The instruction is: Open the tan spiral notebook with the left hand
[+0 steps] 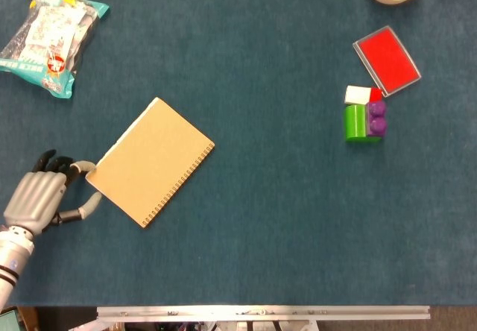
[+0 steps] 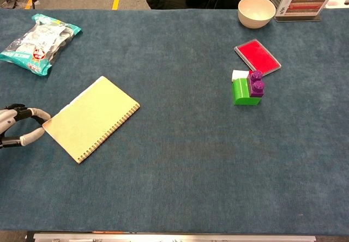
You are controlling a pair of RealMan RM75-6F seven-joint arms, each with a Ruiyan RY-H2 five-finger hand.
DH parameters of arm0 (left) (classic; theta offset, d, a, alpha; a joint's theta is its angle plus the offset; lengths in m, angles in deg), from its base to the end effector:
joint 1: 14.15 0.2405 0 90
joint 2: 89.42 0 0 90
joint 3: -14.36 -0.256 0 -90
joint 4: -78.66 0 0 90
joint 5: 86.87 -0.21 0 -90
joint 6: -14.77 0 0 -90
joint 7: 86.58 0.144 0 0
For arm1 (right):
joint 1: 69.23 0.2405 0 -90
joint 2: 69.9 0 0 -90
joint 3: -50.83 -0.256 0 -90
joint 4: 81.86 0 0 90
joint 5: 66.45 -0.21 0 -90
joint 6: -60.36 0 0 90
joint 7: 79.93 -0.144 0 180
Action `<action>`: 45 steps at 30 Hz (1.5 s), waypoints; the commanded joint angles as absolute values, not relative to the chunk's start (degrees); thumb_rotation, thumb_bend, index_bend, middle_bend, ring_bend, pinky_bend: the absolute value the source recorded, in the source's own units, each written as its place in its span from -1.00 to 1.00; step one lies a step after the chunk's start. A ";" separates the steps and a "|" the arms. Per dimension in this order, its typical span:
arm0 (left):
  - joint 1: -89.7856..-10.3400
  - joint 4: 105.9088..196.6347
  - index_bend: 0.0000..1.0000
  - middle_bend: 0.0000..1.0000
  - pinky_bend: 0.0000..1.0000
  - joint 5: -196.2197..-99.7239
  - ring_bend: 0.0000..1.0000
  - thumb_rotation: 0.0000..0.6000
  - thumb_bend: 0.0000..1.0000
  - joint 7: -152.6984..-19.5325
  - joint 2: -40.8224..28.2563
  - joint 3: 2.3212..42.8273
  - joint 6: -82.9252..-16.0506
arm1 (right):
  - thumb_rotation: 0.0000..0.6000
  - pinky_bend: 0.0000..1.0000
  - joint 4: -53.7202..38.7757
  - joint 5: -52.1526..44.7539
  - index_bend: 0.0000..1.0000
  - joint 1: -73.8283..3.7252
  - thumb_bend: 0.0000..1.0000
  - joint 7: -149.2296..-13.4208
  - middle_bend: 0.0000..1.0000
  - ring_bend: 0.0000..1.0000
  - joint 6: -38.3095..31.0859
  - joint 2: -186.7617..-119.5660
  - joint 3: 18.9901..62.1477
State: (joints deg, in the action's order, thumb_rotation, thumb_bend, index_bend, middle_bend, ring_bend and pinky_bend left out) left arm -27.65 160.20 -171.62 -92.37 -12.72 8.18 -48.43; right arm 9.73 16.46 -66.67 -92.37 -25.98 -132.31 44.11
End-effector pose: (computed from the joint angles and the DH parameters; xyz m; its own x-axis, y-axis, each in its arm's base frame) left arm -0.3318 0.1806 0.0365 0.3047 0.4737 0.8263 0.9504 -0.0950 -0.2961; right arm -0.3227 -0.1819 0.1860 0.2233 0.0883 0.9707 -0.9739 0.0615 0.2184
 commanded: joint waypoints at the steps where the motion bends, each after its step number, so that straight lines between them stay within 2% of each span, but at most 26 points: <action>1: -27.47 161.30 -0.57 -0.42 -1.00 -172.20 -0.72 -0.79 -0.42 -92.20 -13.07 7.45 -48.36 | 1.00 -0.27 9.72 16.44 -0.24 -66.71 0.06 -92.42 -0.26 -0.45 -26.06 -132.34 44.09; 15: -29.56 170.67 -0.57 -0.41 -1.00 -177.89 -0.71 -0.86 -0.42 -91.74 -15.63 5.20 -47.83 | 1.00 -0.27 9.65 16.40 -0.24 -67.12 0.07 -92.73 -0.26 -0.45 -26.60 -132.16 44.08; 20: -30.24 171.52 -0.58 -0.48 -1.00 -178.31 -0.72 -0.50 -0.42 -88.18 -16.58 7.67 -50.62 | 1.00 -0.27 9.40 16.51 -0.24 -67.21 0.07 -93.22 -0.26 -0.45 -26.75 -132.04 44.04; 23: -31.27 172.19 -0.58 -0.52 -1.00 -178.83 -0.72 -0.41 -0.42 -87.18 -18.35 9.86 -52.55 | 1.00 -0.27 9.12 16.49 -0.24 -67.30 0.07 -93.56 -0.26 -0.45 -26.73 -132.09 44.11; 26: -32.92 172.95 -0.58 -0.55 -1.00 -180.19 -0.72 -0.42 -0.42 -88.67 -19.79 11.24 -53.02 | 1.00 -0.26 8.87 16.53 -0.24 -67.30 0.07 -93.82 -0.26 -0.45 -26.60 -132.27 44.19; 30: -37.49 173.95 -0.58 -0.59 -1.00 -185.69 -0.74 -0.45 -0.42 -95.11 -21.82 11.84 -51.71 | 1.00 -0.26 8.74 16.79 -0.24 -67.05 0.06 -93.76 -0.26 -0.45 -26.37 -132.56 44.22; 35: -43.68 172.10 -0.54 -0.61 -1.00 -192.21 -0.83 -0.29 -0.42 -102.59 -21.52 11.43 -49.07 | 1.00 -0.27 9.04 17.01 -0.24 -66.83 0.07 -93.42 -0.26 -0.45 -26.30 -132.61 44.16; 39: -48.30 170.69 -0.53 -0.66 -1.00 -194.33 -0.91 -0.27 -0.42 -103.45 -19.79 11.18 -44.80 | 1.00 -0.27 9.39 16.80 -0.24 -66.96 0.06 -92.99 -0.26 -0.45 -26.40 -132.40 44.13; 42: -51.00 169.68 -0.52 -0.68 -1.00 -194.04 -0.95 -0.31 -0.42 -103.26 -17.71 11.50 -41.74 | 1.00 -0.27 9.58 16.67 -0.24 -67.05 0.07 -92.78 -0.26 -0.45 -26.39 -132.27 44.17; 45: -53.36 168.63 -0.52 -0.71 -1.00 -193.46 -0.99 -0.43 -0.42 -101.83 -15.75 12.09 -39.10 | 1.00 -0.27 9.71 16.58 -0.24 -67.11 0.06 -92.62 -0.26 -0.45 -26.44 -132.18 44.16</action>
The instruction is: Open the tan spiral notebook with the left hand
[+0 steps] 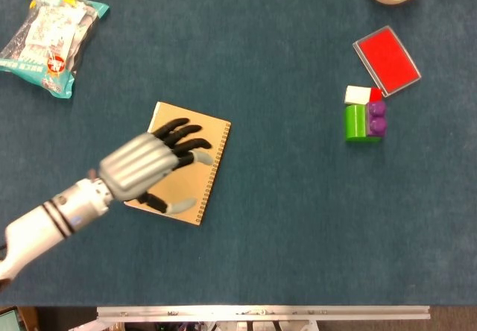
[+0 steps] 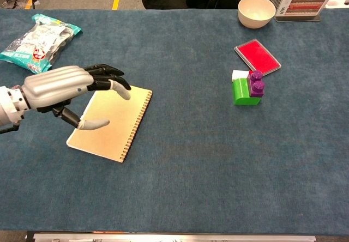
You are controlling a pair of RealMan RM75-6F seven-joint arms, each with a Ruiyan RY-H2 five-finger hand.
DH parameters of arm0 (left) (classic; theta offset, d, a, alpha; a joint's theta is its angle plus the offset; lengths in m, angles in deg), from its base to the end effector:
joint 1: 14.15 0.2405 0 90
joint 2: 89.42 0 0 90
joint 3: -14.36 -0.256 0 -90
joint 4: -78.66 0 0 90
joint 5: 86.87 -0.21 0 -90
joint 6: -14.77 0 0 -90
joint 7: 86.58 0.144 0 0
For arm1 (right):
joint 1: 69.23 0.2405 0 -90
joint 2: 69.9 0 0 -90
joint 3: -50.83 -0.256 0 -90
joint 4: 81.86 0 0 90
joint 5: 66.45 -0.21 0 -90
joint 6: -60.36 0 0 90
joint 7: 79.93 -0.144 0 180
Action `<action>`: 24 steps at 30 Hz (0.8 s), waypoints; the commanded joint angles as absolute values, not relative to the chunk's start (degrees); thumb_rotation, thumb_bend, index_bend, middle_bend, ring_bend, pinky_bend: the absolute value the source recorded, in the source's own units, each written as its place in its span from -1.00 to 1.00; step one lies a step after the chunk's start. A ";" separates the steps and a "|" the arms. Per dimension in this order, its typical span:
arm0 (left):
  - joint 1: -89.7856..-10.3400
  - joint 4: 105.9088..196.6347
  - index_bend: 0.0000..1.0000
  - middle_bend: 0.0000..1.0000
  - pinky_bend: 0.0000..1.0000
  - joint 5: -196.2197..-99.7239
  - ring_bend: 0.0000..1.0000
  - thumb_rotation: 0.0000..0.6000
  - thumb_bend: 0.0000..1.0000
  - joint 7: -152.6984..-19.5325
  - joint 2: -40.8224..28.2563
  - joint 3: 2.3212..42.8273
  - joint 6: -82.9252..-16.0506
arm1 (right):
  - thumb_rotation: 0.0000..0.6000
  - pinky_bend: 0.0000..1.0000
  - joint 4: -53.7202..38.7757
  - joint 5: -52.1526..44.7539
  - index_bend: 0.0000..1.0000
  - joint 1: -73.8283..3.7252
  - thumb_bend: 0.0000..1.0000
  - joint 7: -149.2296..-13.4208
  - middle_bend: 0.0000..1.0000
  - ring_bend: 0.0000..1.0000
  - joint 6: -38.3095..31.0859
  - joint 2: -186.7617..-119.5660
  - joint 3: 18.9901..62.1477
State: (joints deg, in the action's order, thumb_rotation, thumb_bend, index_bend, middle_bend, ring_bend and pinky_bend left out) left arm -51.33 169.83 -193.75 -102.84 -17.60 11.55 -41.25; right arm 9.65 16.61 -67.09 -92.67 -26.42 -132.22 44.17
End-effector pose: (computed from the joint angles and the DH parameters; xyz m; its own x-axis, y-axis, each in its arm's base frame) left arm -0.1760 0.2589 0.0275 0.4751 0.4340 0.7654 0.7197 -0.6921 -0.0543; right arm -0.3236 -0.1793 0.1873 0.2222 0.0930 0.9705 -0.9741 0.0645 0.2169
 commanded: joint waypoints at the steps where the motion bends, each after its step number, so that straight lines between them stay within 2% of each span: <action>1: -53.92 168.26 -0.52 -0.72 -1.00 -193.15 -1.00 -0.48 -0.42 -101.20 -15.11 12.33 -38.47 | 1.00 -0.27 9.75 16.57 -0.24 -67.13 0.06 -92.58 -0.26 -0.45 -26.47 -132.15 44.15; 3: -55.07 167.37 -0.52 -0.74 -1.00 -192.24 -1.00 -0.54 -0.42 -99.73 -13.66 12.82 -37.02 | 1.00 -0.26 9.77 16.47 -0.24 -67.14 0.07 -92.47 -0.26 -0.45 -26.44 -132.13 44.14; 15: -59.46 162.82 -0.52 -0.77 -1.00 -186.85 -1.00 -0.62 -0.42 -91.87 -6.11 13.83 -30.48 | 1.00 -0.27 9.40 15.58 -0.24 -66.71 0.06 -92.12 -0.26 -0.45 -25.39 -132.32 43.84; 24: -60.79 160.16 -0.52 -0.77 -1.00 -182.08 -1.00 -0.79 -0.42 -84.36 -1.64 14.36 -27.35 | 1.00 -0.27 9.03 15.26 -0.24 -66.94 0.06 -92.31 -0.26 -0.45 -25.53 -132.40 43.81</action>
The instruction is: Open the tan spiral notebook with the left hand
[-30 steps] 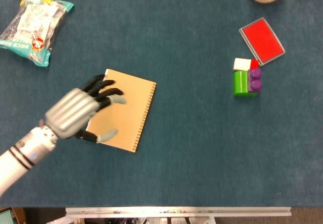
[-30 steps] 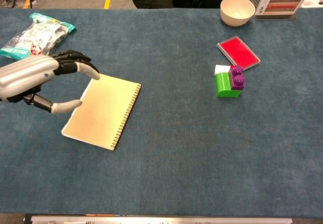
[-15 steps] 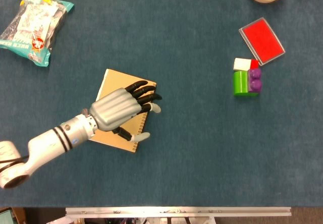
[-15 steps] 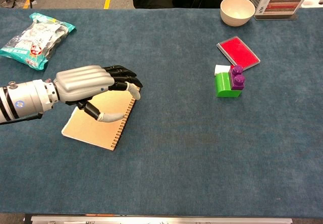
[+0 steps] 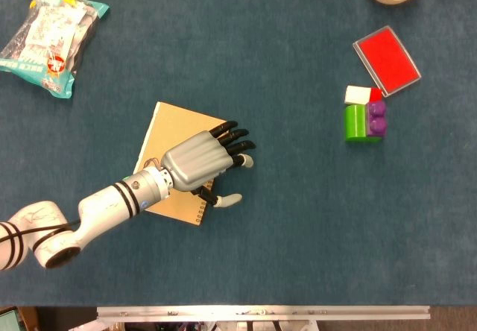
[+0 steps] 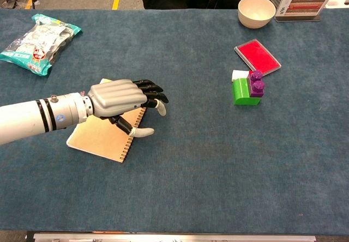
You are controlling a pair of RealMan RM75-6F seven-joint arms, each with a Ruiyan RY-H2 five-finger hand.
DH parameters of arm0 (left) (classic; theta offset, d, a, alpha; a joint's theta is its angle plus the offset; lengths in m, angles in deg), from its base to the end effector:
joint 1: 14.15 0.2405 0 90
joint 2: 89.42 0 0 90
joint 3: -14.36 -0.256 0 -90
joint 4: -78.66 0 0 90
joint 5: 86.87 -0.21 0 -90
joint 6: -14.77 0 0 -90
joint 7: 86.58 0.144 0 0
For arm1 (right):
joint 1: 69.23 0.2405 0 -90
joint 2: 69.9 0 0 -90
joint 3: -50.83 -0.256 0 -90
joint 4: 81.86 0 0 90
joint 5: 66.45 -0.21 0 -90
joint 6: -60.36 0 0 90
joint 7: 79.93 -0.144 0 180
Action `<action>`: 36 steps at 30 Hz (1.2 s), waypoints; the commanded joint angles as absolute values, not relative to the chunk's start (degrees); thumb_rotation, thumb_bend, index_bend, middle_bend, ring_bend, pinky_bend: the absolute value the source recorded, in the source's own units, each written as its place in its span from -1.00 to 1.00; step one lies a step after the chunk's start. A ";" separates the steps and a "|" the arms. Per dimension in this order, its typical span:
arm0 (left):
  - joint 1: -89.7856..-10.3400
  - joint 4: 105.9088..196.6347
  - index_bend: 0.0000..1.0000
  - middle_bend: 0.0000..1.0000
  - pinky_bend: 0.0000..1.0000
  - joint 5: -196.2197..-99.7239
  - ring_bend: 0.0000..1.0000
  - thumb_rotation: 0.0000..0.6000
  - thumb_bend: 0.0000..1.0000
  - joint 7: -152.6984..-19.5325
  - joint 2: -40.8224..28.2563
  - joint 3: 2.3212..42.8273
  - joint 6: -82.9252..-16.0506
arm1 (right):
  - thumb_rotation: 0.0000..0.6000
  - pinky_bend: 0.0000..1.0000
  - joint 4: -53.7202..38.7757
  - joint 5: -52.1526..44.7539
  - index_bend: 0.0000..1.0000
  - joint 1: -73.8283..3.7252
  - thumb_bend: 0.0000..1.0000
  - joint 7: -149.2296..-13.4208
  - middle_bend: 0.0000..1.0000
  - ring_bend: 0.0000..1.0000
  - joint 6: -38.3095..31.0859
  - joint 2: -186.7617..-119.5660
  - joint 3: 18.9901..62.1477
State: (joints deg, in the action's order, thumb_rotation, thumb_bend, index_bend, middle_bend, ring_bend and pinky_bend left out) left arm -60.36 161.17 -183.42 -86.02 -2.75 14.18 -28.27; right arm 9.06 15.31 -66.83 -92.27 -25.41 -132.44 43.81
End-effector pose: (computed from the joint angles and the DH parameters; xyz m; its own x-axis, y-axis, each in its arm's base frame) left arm -0.1404 0.2862 -0.0567 0.6767 0.3447 0.6506 0.5861 -0.7871 -0.1925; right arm -0.3280 -0.1820 0.1873 0.2323 0.0880 0.9686 -0.9706 0.0859 0.2250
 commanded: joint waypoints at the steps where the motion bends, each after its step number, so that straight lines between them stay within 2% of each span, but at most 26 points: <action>1: -60.90 159.80 -0.52 -0.76 -1.00 -181.57 -1.00 -0.79 -0.42 -83.73 -1.36 14.36 -27.00 | 1.00 -0.27 8.99 15.22 -0.24 -67.01 0.06 -92.33 -0.26 -0.45 -25.62 -132.38 43.81; 17: -61.16 155.66 -0.48 -0.71 -1.00 -175.01 -1.00 -0.86 -0.42 -77.27 0.76 14.13 -25.79 | 1.00 -0.27 8.79 14.99 -0.24 -67.41 0.06 -92.69 -0.26 -0.45 -25.74 -132.33 43.83; 36: -59.18 155.26 -0.44 -0.65 -1.00 -170.66 -1.00 -0.90 -0.42 -74.93 -3.63 12.85 -27.67 | 1.00 -0.27 9.12 15.83 -0.24 -67.34 0.07 -92.80 -0.26 -0.45 -26.12 -132.48 43.81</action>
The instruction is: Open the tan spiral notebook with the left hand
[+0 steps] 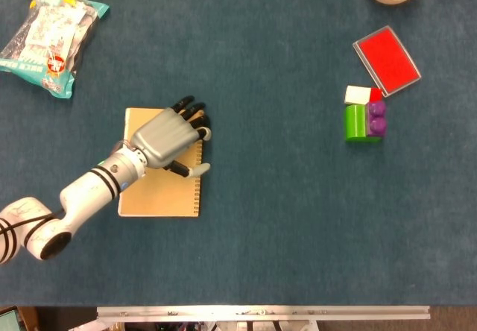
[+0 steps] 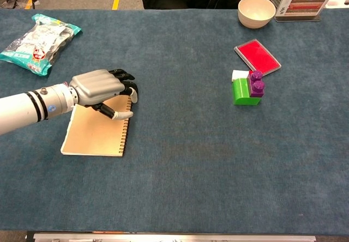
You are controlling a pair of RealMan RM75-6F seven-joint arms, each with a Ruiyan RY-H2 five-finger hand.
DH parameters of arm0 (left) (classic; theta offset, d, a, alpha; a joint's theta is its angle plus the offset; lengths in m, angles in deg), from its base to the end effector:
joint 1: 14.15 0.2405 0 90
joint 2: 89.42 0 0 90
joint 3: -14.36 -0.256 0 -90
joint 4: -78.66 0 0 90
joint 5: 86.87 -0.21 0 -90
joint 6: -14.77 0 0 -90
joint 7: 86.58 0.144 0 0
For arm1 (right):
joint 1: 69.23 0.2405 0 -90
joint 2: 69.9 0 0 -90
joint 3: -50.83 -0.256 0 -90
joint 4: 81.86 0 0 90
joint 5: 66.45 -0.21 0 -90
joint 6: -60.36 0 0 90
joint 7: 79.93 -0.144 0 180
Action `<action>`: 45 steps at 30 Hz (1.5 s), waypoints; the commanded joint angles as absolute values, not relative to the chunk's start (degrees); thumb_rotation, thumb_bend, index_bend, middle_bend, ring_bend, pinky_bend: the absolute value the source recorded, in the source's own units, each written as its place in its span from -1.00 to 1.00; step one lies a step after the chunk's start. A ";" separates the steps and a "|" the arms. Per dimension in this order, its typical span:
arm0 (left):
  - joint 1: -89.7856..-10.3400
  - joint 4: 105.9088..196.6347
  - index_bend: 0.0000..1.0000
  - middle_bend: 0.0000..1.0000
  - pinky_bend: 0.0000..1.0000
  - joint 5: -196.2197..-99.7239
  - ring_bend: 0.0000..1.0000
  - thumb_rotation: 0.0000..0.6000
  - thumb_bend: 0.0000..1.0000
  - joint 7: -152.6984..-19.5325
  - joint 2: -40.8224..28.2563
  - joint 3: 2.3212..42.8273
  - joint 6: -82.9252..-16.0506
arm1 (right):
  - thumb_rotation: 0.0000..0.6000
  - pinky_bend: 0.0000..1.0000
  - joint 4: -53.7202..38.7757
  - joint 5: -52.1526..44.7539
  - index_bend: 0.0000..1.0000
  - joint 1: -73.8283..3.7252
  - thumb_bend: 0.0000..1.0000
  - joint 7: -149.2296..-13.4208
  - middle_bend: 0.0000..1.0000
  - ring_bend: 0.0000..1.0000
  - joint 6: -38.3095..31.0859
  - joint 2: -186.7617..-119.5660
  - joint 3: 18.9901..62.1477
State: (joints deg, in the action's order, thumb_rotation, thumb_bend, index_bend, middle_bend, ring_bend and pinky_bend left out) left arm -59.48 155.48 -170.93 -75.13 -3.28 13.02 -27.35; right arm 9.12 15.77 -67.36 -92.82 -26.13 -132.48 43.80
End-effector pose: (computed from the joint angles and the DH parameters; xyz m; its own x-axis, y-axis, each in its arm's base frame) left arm -0.1884 0.3170 -0.0444 0.7556 0.3135 0.5752 0.6002 -0.6830 -0.4163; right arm -0.3276 -0.1789 0.1881 0.2233 0.0972 0.9699 -0.9729 0.0834 0.2156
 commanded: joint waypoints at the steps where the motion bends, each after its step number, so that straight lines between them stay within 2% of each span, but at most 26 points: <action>1: -59.01 155.08 -0.44 -0.65 -1.00 -170.48 -1.00 -0.90 -0.42 -74.76 -3.84 12.76 -27.81 | 1.00 -0.27 9.14 15.93 -0.24 -67.32 0.07 -92.80 -0.26 -0.45 -26.18 -132.49 43.80; 8: -57.75 155.60 -0.44 -0.64 -1.00 -169.44 -1.00 -0.87 -0.42 -74.71 -5.79 12.39 -29.19 | 1.00 -0.27 9.60 16.42 -0.24 -67.44 0.06 -92.74 -0.26 -0.45 -26.66 -132.25 43.89; 12: -56.47 159.20 -0.46 -0.64 -1.00 -170.93 -1.00 -0.66 -0.42 -78.52 -8.18 12.07 -32.04 | 1.00 -0.27 9.80 16.63 -0.24 -67.58 0.07 -92.84 -0.26 -0.45 -26.93 -132.14 43.96; 15: -54.98 161.28 -0.51 -0.64 -1.00 -174.13 -1.00 -0.12 -0.42 -82.66 -10.52 11.30 -36.26 | 1.00 -0.27 9.80 16.63 -0.24 -67.65 0.06 -93.01 -0.26 -0.45 -27.05 -132.07 43.95; 17: -53.84 161.43 -0.51 -0.64 -1.00 -177.06 -0.97 0.55 -0.42 -85.91 -11.83 10.51 -39.89 | 1.00 -0.27 9.79 16.68 -0.24 -67.62 0.06 -93.11 -0.26 -0.45 -26.91 -132.06 44.02; 19: -53.01 160.62 -0.51 -0.64 -1.00 -179.83 -0.93 0.99 -0.42 -88.58 -12.81 9.47 -42.73 | 1.00 -0.27 9.74 16.79 -0.24 -67.54 0.07 -93.15 -0.26 -0.45 -26.80 -132.13 44.08; 26: -50.42 152.79 -0.53 -0.67 -1.00 -189.77 -0.92 1.00 -0.42 -97.69 -14.25 4.69 -52.54 | 1.00 -0.26 10.14 17.46 -0.24 -67.12 0.06 -92.79 -0.26 -0.45 -26.64 -132.48 44.17; 33: -46.54 143.30 -0.54 -0.69 -1.00 -193.26 -0.92 1.00 -0.42 -101.20 -10.99 2.92 -60.77 | 1.00 -0.27 10.73 17.61 -0.24 -67.20 0.07 -92.22 -0.26 -0.45 -26.86 -132.47 44.32; 39: -44.27 134.09 -0.54 -0.68 -1.00 -194.17 -0.92 1.00 -0.42 -105.00 -6.64 1.94 -63.92 | 1.00 -0.27 11.41 17.58 -0.24 -67.56 0.07 -91.64 -0.26 -0.45 -27.38 -131.99 44.41; 45: -43.47 122.62 -0.54 -0.68 -1.00 -195.66 -0.92 1.00 -0.42 -106.51 -1.62 0.54 -64.37 | 1.00 -0.27 12.13 17.68 -0.24 -67.75 0.06 -90.76 -0.26 -0.45 -27.65 -131.91 44.56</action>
State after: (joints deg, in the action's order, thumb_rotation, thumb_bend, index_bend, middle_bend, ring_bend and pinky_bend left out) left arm -44.17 127.41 -194.67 -105.45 -4.37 1.46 -63.78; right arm 12.08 17.67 -67.72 -90.80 -27.61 -131.91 44.55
